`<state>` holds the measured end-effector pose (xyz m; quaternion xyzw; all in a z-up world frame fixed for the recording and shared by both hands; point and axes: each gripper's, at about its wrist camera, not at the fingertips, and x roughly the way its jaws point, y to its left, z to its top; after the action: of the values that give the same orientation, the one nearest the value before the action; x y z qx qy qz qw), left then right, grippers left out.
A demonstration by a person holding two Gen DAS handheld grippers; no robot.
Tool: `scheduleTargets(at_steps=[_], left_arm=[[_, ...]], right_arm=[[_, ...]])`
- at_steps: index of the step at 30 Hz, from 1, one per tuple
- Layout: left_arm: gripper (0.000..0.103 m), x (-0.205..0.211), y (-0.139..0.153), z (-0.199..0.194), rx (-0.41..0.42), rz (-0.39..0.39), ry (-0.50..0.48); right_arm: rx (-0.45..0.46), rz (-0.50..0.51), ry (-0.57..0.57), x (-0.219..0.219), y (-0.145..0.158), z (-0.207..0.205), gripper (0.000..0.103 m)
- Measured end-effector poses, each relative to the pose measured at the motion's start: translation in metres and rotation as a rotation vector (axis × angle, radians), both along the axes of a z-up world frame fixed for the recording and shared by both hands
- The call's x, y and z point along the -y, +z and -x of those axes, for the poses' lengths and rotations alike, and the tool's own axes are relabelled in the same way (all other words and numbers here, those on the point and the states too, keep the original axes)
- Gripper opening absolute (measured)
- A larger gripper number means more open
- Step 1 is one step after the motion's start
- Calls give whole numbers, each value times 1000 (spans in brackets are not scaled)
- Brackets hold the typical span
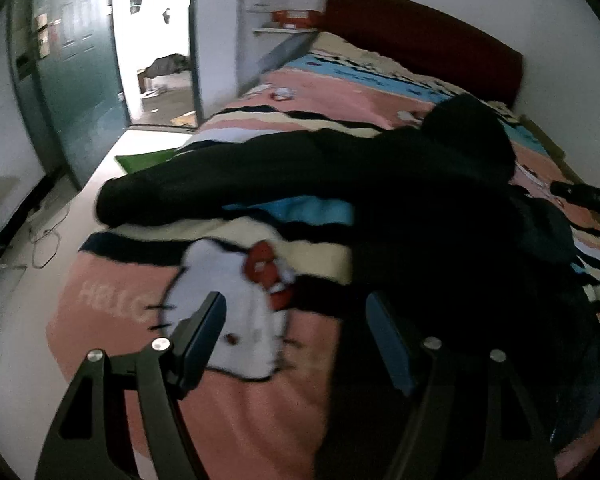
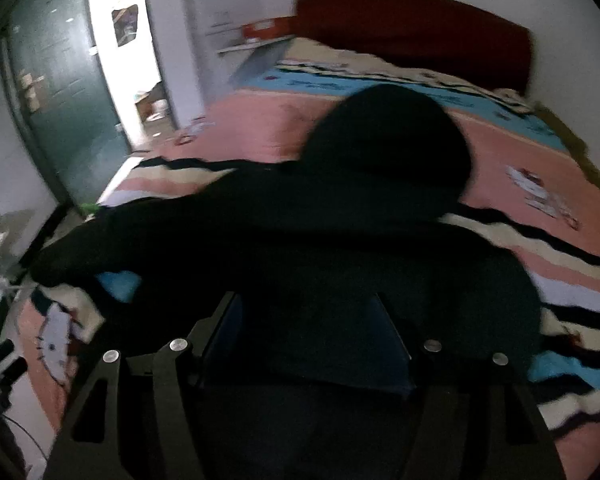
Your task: Fold large clothes
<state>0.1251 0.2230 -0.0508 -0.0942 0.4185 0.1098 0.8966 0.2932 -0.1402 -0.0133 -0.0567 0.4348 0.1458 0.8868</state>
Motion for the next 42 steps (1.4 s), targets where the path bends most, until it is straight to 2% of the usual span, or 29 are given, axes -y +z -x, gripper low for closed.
scheduleTargets(at_steps=[8,13,19,23,26,28,30,35,39,42], left_arm=[[71,67,20,-81,14,-10,-113],[71,125,20,-149,16,-28,-189],[71,177,-7,-216,-15,-57,-247],[71,189,-43,-243,-75,-78,-243],[71,187,-73,-253,-136,-99,-227],[73,175,-92,-254,-178,-51,-206],[73,170,-96,-255,-178,-16,-196],[72,164,-82,-245,-158,-34,-197],[72,135,-60,-212,-118,-9,-181],[72,108,-41,-185,-75,-37,-143]], right_arm=[[18,28,-166,107,-7,-13,65],[14,5,-218,144,-21,-37,66],[-8,-27,-234,161,-49,-58,66],[-49,-12,-225,162,-81,-64,67],[-67,8,-210,160,-100,-65,72],[-90,9,-204,160,-110,-66,74],[-105,18,-195,157,-119,-68,75],[-120,57,-208,155,-121,-66,75],[-142,72,-234,157,-112,-53,75],[-154,84,-264,157,-103,-37,75]])
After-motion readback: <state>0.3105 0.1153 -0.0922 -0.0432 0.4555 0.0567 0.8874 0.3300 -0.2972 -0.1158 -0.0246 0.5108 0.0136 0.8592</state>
